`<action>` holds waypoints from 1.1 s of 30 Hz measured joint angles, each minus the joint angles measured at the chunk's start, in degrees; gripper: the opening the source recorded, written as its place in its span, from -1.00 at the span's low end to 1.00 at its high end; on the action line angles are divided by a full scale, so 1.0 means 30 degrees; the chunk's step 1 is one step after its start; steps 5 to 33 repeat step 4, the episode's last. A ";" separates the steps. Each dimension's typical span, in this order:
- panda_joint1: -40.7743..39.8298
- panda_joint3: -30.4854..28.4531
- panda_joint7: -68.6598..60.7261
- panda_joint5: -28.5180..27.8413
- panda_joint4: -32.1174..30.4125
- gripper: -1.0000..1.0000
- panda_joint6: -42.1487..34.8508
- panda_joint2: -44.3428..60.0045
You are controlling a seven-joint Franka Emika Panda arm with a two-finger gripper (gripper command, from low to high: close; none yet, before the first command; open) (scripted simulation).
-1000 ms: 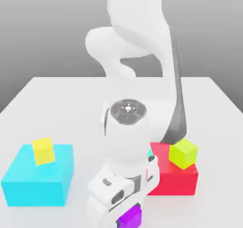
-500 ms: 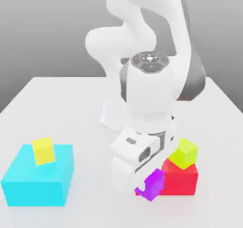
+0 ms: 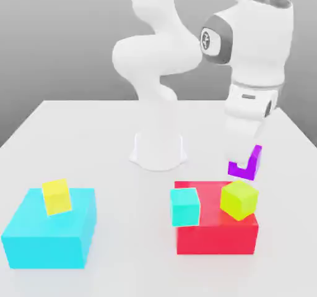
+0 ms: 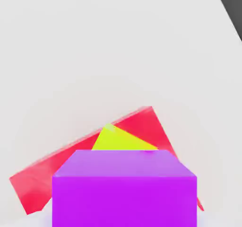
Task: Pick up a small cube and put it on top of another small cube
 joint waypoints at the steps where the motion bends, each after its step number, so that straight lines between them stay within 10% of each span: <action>1: -0.0016 0.0023 0.0030 -0.0038 -0.0131 1.00 0.0543 0.0412; 33: -0.0016 0.0023 0.0029 -0.0037 -0.0131 1.00 0.0543 0.0412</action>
